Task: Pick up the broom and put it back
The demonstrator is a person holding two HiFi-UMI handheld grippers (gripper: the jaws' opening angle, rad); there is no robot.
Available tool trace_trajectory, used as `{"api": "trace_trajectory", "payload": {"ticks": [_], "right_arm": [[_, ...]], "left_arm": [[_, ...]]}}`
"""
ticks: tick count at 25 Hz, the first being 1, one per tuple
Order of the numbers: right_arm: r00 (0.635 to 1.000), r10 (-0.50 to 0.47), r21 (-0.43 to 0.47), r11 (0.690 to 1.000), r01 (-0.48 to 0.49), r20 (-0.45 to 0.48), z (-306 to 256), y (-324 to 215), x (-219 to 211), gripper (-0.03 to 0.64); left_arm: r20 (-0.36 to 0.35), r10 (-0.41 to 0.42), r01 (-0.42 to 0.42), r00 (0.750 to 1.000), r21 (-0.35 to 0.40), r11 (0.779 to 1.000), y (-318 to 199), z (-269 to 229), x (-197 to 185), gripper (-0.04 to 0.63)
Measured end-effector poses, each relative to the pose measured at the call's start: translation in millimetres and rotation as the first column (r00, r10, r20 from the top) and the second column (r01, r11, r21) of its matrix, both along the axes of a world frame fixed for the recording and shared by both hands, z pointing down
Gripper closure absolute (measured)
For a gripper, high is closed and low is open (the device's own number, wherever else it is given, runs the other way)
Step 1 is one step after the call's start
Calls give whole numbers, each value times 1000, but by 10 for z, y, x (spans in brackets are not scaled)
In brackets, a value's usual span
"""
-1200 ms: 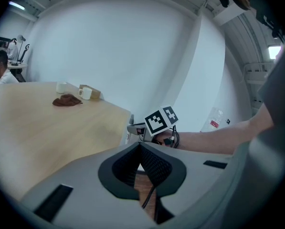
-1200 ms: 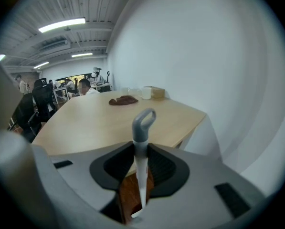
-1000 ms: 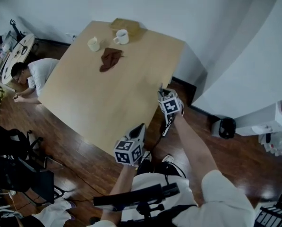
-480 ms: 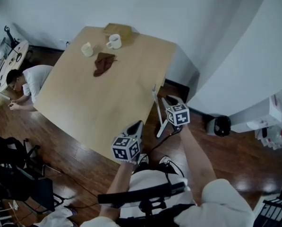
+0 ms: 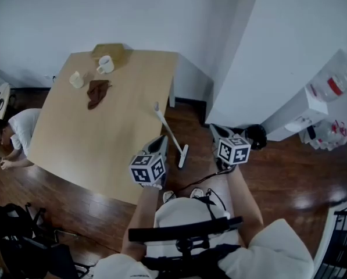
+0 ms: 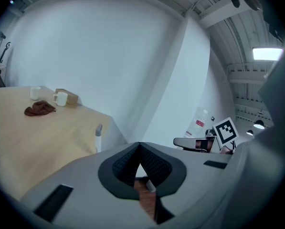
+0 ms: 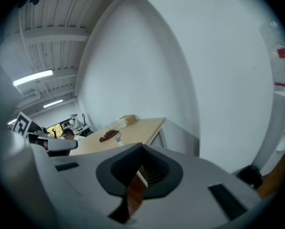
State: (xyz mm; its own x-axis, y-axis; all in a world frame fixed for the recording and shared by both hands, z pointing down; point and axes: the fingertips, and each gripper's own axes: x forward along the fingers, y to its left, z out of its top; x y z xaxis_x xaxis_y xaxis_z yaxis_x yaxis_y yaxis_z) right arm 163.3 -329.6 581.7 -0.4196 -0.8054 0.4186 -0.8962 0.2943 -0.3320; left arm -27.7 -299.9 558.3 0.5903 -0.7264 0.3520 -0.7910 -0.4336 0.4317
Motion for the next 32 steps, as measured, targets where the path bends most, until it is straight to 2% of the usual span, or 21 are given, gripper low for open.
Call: {"api": "trace_trajectory", "payload": {"ticks": [6, 11, 22, 28, 32], "right_arm": [[995, 93, 37, 995, -94, 27, -290, 344, 442, 606], [987, 148, 37, 988, -151, 67, -360, 597, 593, 606], [992, 120, 23, 992, -121, 48, -317, 1124, 199, 606], [997, 53, 23, 998, -54, 57, -263, 1435, 50, 606], [998, -5, 43, 999, 2, 58, -283, 1832, 49, 606]], "left_arm": [[-10, 100, -100, 995, 29, 995, 44, -135, 503, 606], [-7, 134, -134, 991, 39, 990, 114, -210, 725, 606], [-34, 153, -153, 988, 5, 988, 577, -67, 564, 606], [-23, 116, -116, 993, -4, 993, 961, 7, 502, 606], [-5, 78, -78, 997, 2, 997, 1352, -5, 536, 606]]}}
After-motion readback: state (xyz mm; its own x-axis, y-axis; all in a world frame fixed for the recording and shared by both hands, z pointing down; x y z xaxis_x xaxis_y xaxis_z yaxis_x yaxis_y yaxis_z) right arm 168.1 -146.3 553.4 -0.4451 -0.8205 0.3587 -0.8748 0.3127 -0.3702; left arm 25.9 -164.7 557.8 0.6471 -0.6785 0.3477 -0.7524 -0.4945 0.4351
